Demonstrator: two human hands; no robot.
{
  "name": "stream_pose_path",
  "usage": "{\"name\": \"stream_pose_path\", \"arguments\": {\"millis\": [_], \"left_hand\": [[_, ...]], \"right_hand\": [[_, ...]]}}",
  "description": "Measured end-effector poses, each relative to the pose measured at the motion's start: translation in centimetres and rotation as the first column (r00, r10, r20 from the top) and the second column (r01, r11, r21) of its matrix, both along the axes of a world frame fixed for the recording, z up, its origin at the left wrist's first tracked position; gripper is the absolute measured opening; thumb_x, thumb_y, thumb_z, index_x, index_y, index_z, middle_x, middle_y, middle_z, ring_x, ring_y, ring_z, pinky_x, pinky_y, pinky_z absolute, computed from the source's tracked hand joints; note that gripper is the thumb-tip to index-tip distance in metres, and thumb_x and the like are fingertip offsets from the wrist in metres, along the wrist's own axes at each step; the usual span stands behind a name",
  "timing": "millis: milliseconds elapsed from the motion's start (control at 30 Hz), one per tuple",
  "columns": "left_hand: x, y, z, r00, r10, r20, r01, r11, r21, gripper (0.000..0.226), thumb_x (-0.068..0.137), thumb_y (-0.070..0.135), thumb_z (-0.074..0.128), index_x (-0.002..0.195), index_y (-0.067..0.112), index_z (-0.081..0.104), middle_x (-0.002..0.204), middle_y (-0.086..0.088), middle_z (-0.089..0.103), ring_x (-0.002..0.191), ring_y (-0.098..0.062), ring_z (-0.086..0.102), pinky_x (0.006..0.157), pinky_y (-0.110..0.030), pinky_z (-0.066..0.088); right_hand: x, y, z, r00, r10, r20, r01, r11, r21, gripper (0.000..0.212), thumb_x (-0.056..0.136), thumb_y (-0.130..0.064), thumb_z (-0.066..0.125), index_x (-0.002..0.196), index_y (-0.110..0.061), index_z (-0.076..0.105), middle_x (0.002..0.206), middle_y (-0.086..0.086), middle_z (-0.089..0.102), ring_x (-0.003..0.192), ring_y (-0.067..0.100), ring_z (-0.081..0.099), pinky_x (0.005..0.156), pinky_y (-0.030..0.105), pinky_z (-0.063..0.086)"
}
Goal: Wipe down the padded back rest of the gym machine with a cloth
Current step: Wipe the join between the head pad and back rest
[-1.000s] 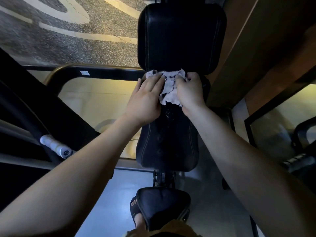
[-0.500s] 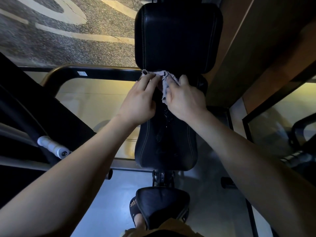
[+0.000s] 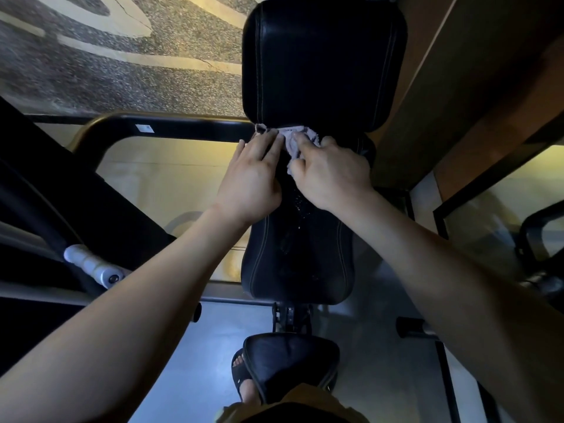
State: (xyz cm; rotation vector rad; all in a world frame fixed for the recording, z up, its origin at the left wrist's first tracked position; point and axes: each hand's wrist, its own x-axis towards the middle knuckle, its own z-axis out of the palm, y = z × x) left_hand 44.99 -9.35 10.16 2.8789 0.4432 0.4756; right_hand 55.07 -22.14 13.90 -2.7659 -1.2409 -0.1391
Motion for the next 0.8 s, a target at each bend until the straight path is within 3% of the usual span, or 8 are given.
{"name": "stream_pose_path", "arguments": {"millis": [167, 367, 467, 633, 800], "left_hand": [[1.0, -0.4, -0.5, 0.990, 0.071, -0.124, -0.066, 0.997, 0.037, 0.084, 0.087, 0.030, 0.053, 0.161, 0.008, 0.019, 0.163, -0.009, 0.024, 0.153, -0.029, 0.017, 0.123, -0.057, 0.009], [-0.9, 1.3, -0.3, 0.997, 0.005, -0.081, -0.002, 0.999, 0.045, 0.081, 0.083, 0.017, 0.051, 0.160, 0.014, 0.026, 0.164, -0.004, 0.028, 0.151, -0.026, 0.024, 0.122, -0.057, 0.020], [-1.1, 1.4, -0.2, 0.998, -0.004, -0.064, 0.006, 1.000, 0.021, 0.077, 0.083, 0.023, 0.039, 0.159, 0.012, 0.029, 0.163, -0.005, 0.030, 0.151, -0.027, 0.024, 0.122, -0.057, 0.021], [-1.9, 2.3, -0.8, 0.993, -0.026, 0.114, 0.028, 1.000, -0.014, 0.067, 0.087, 0.023, 0.031, 0.145, -0.007, 0.046, 0.147, -0.028, 0.046, 0.140, -0.044, 0.041, 0.118, -0.051, 0.034], [-1.3, 1.5, -0.9, 0.995, -0.080, 0.064, 0.076, 0.995, 0.068, 0.062, 0.092, 0.023, 0.048, 0.146, -0.007, 0.044, 0.146, -0.029, 0.045, 0.136, -0.045, 0.044, 0.111, -0.056, 0.040]], "right_hand": [[-0.3, 1.7, -0.4, 0.999, 0.006, -0.034, -0.007, 1.000, -0.024, 0.061, 0.101, -0.044, 0.036, 0.157, -0.022, 0.023, 0.129, 0.015, 0.059, 0.100, 0.034, 0.064, 0.061, 0.034, 0.034], [0.4, 0.8, -0.6, 0.991, 0.083, -0.109, -0.087, 0.996, -0.034, 0.064, 0.104, -0.032, 0.039, 0.161, -0.027, 0.012, 0.133, 0.017, 0.054, 0.104, 0.035, 0.061, 0.064, 0.037, 0.042], [0.2, 1.9, -0.5, 0.985, 0.095, -0.143, -0.099, 0.995, -0.022, 0.063, 0.104, -0.030, 0.038, 0.161, -0.024, 0.012, 0.134, 0.016, 0.056, 0.106, 0.034, 0.061, 0.066, 0.037, 0.043], [-1.2, 3.7, -0.8, 0.997, 0.077, -0.029, -0.080, 0.985, -0.151, 0.065, 0.105, -0.029, 0.039, 0.160, -0.011, 0.009, 0.135, 0.020, 0.056, 0.104, 0.036, 0.064, 0.061, 0.037, 0.037], [-0.4, 2.3, -0.3, 0.989, 0.089, 0.117, -0.061, 0.972, -0.228, 0.065, 0.102, -0.010, 0.038, 0.160, -0.013, 0.009, 0.126, 0.022, 0.059, 0.096, 0.036, 0.066, 0.059, 0.037, 0.039]]}}
